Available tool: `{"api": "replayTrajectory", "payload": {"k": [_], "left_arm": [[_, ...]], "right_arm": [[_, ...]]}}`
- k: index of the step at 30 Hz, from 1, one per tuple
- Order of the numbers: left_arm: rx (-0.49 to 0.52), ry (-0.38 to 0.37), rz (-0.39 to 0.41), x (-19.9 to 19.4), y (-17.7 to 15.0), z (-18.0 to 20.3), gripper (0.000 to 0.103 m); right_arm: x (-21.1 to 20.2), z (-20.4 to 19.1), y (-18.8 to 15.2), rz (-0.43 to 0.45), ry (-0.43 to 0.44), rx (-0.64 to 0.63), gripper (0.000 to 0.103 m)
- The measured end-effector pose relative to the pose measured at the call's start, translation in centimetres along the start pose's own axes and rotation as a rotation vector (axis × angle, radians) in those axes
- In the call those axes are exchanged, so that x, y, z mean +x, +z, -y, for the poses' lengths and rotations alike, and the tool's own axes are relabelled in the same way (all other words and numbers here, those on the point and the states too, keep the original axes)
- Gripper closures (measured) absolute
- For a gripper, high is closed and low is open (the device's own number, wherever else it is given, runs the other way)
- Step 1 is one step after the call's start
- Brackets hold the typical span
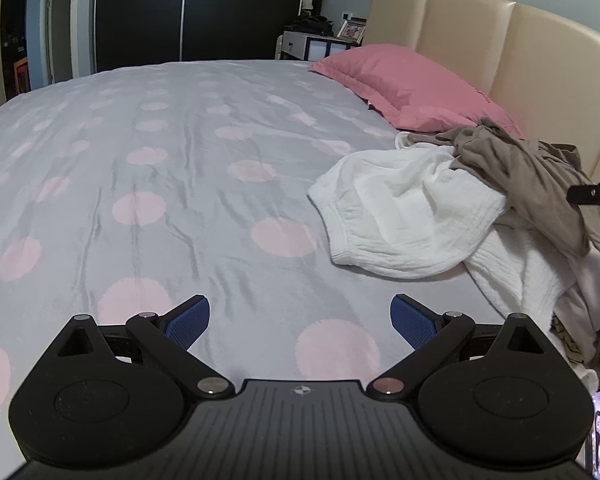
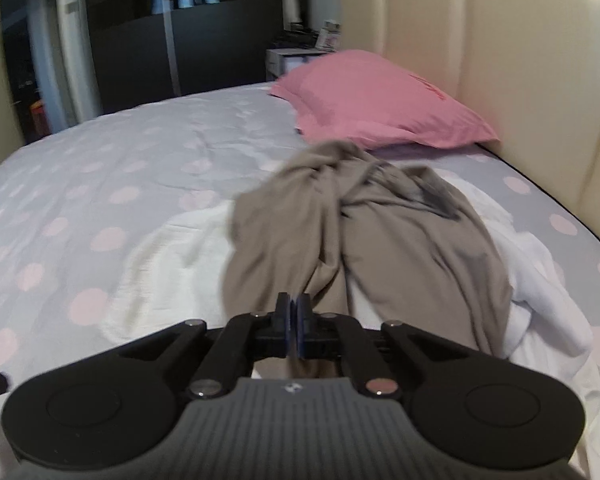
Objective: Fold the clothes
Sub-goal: 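Reach the right tool into the pile and grasp the taupe top, then pull the taupe top off the pile with the right tool onto open sheet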
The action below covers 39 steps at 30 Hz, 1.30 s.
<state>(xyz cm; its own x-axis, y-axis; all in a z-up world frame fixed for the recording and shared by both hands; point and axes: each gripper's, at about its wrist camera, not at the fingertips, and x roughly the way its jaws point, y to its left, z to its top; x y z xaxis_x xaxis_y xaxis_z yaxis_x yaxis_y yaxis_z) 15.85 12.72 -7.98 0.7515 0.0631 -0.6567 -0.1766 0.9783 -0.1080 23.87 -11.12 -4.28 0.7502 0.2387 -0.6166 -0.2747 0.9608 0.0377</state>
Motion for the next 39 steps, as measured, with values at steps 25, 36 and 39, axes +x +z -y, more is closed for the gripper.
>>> {"api": "replayTrajectory", "payload": {"k": [25,36,39], "left_arm": [[0.139,0.049,-0.027,0.1,-0.8,1.7,0.004],[0.167,0.03,-0.041,0.8,-1.3,1.9,0.004],[0.159,0.03,-0.031,0.3,-1.2,1.9,0.004]], "right_arm": [[0.3,0.3,-2.5,-0.011,-0.096,-0.084,0.033],[1.5,-0.1,-1.0,-0.021,-0.038,-0.049,0.096],[-0.1,-1.5,-0.5,-0.02,0.06,-0.081,0.096]]}}
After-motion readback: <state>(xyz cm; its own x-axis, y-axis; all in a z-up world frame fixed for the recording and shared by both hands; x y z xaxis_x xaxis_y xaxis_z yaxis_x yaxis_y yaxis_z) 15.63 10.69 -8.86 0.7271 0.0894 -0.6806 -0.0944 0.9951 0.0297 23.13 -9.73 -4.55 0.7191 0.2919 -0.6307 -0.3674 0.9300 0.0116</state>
